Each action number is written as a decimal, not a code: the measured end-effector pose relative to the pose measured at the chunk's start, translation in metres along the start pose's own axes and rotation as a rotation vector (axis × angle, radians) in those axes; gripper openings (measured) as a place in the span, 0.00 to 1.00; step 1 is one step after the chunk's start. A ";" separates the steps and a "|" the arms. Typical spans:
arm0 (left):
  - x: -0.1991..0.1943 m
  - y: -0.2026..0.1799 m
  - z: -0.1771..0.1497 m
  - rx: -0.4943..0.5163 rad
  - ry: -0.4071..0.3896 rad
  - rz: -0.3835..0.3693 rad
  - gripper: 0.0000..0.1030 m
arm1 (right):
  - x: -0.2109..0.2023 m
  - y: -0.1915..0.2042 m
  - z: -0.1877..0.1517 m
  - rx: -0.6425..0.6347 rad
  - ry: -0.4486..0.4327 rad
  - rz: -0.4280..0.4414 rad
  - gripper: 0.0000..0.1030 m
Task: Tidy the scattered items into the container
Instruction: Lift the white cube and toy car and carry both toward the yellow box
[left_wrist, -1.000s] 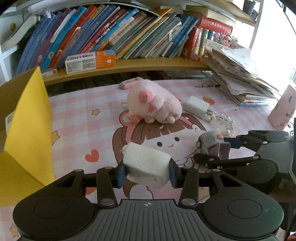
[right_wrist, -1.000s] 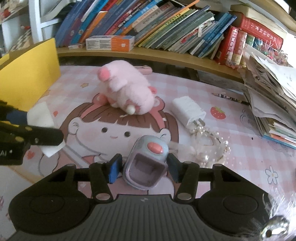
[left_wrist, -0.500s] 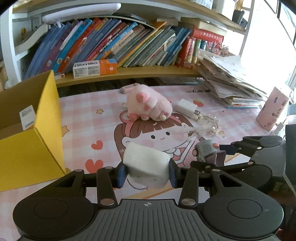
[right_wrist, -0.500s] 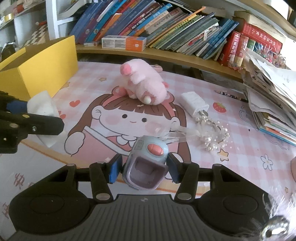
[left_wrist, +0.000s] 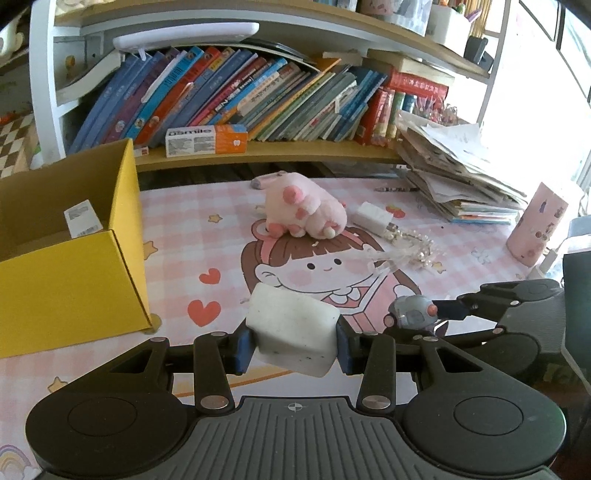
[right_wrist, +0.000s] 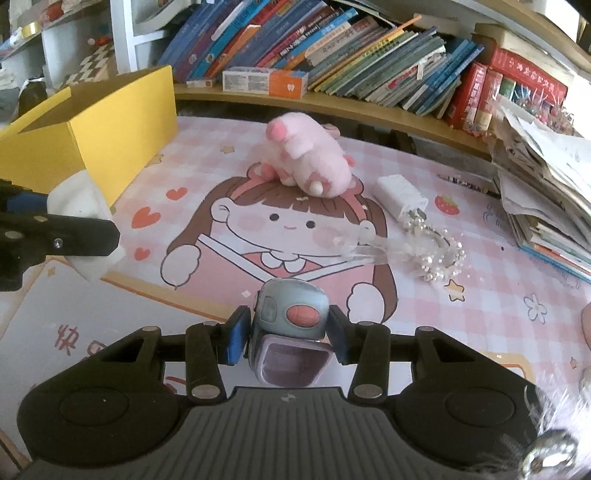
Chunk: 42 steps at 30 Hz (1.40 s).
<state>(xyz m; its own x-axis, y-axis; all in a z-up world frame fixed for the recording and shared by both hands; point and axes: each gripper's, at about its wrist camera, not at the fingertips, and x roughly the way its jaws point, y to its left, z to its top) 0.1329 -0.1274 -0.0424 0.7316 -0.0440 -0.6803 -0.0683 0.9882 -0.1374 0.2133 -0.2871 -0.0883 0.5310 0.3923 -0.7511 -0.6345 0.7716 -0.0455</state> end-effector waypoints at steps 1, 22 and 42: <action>-0.002 0.000 0.000 0.005 -0.003 0.000 0.40 | -0.001 0.001 0.000 -0.002 0.000 0.002 0.41; -0.036 0.045 -0.008 0.042 -0.014 -0.051 0.40 | -0.022 0.052 0.012 0.010 -0.009 -0.020 0.41; -0.085 0.126 -0.019 0.031 -0.072 -0.057 0.39 | -0.036 0.140 0.037 -0.038 -0.049 -0.022 0.41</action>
